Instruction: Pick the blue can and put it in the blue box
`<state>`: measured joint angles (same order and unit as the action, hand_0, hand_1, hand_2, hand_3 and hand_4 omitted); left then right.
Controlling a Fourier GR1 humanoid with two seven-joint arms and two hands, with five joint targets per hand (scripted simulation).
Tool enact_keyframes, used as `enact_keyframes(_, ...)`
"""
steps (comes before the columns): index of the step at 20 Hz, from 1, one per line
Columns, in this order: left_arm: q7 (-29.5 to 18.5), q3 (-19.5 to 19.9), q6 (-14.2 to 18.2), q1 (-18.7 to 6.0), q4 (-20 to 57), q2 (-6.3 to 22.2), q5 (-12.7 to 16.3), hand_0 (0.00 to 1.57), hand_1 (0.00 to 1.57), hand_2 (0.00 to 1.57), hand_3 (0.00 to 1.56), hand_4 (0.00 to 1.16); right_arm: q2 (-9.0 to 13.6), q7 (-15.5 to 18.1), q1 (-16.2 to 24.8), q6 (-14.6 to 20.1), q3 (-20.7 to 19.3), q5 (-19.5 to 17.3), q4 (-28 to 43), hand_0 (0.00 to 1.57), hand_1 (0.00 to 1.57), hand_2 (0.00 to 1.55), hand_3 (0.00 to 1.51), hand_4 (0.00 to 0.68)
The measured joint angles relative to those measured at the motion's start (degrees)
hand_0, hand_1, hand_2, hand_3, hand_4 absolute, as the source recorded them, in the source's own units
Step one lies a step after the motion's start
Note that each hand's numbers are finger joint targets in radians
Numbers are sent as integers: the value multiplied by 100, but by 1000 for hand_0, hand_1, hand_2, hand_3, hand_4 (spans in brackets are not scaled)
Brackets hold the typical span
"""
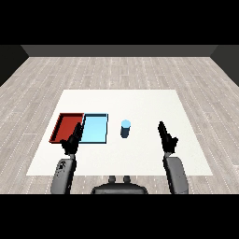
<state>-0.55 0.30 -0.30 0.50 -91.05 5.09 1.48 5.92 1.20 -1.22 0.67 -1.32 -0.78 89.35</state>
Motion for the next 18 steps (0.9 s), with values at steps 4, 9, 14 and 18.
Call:
enact_keyframes(4,5,-15,-42,-13,69,-16,-91,0,0,0,0,0,-125,-103,-379,111,59,-162,-278,0,0,0,0,0)
enact_keyframes(9,-700,21,-90,-46,-320,-208,95,0,0,0,0,0,-404,272,-1022,72,101,197,-427,0,0,0,0,0)
enact_keyframes(14,-1779,178,-316,-78,-134,-296,387,0,0,0,0,0,-501,1077,-1275,-198,19,577,-775,0,0,0,0,0)
enact_keyframes(18,-2229,253,-430,-130,97,-311,453,0,0,0,0,0,-527,1387,-1147,-295,40,647,-796,0,0,0,0,0)
